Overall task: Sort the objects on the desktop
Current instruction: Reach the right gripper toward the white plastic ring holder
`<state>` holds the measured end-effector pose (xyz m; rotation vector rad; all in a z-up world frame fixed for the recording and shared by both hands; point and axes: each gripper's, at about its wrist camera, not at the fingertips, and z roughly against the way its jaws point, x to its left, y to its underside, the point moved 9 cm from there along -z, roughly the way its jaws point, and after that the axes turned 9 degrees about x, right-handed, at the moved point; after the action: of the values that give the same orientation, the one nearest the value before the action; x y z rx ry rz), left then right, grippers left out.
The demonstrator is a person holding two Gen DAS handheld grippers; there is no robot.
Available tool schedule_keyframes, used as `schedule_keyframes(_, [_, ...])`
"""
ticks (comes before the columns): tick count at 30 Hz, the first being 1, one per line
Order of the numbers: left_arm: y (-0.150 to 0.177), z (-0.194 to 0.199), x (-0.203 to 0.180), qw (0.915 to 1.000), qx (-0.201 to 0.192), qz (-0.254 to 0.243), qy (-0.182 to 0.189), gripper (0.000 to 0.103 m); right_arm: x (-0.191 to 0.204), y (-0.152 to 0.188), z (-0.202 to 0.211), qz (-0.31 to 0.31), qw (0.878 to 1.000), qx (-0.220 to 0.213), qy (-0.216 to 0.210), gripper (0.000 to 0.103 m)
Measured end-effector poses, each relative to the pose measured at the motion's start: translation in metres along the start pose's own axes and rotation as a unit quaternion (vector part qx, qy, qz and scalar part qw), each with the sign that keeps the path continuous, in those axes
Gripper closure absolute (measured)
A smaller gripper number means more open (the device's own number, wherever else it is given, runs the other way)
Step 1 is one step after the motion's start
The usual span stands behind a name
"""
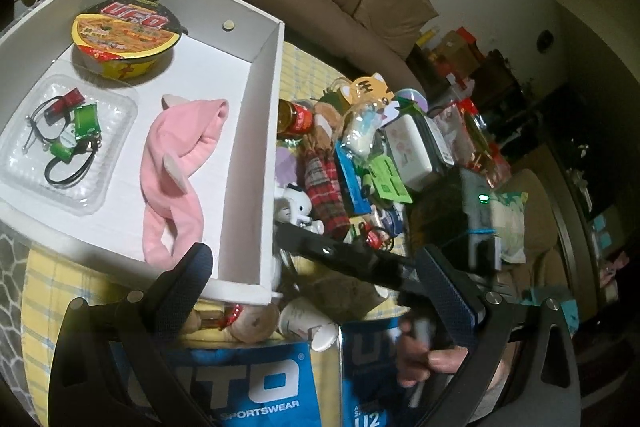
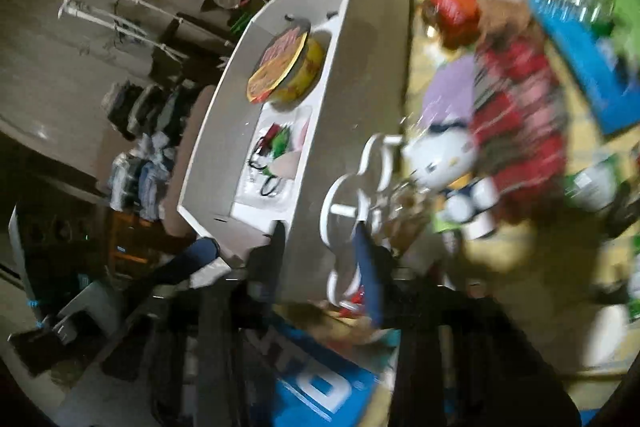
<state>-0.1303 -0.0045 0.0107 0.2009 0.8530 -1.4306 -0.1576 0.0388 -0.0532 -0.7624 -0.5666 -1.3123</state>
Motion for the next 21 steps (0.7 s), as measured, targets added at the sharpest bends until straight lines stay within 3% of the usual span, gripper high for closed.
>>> schedule_keyframes(2, [0.0, 0.0, 0.002, 1.0, 0.001, 0.001, -0.002, 0.0, -0.005, -0.004, -0.005, -0.019, 0.999, -0.02, -0.041, 0.086])
schedule_keyframes(5, [-0.001, 0.001, 0.005, 1.0, 0.0, 0.005, -0.001, 0.0, -0.003, -0.012, 0.003, -0.028, 0.991, -0.051, -0.121, 0.102])
schedule_keyframes(6, [-0.002, 0.002, 0.006, 1.0, -0.002, 0.006, 0.0, 0.0, -0.002, -0.014, 0.009, -0.03, 0.987, -0.061, -0.143, 0.102])
schedule_keyframes(11, [-0.003, 0.001, 0.006, 1.0, -0.002, 0.006, 0.001, 0.0, 0.011, -0.021, 0.043, 0.001, 0.978, -0.11, -0.176, 0.102])
schedule_keyframes(14, [-0.002, 0.0, 0.006, 1.0, -0.001, 0.005, -0.003, 0.0, 0.005, -0.019, 0.046, 0.009, 0.993, -0.085, -0.079, 0.099])
schedule_keyframes(16, [-0.001, 0.0, 0.007, 1.0, 0.0, 0.006, -0.004, 0.0, -0.005, -0.015, 0.047, 0.007, 0.996, -0.083, -0.026, 0.099])
schedule_keyframes(19, [-0.001, 0.0, 0.008, 1.0, 0.0, 0.007, -0.003, 0.0, -0.019, -0.011, 0.048, -0.023, 0.997, -0.072, -0.019, 0.092])
schedule_keyframes(21, [-0.001, -0.001, 0.006, 1.0, 0.001, 0.005, -0.004, 0.0, -0.02, -0.007, 0.044, -0.024, 0.998, -0.057, -0.027, 0.083])
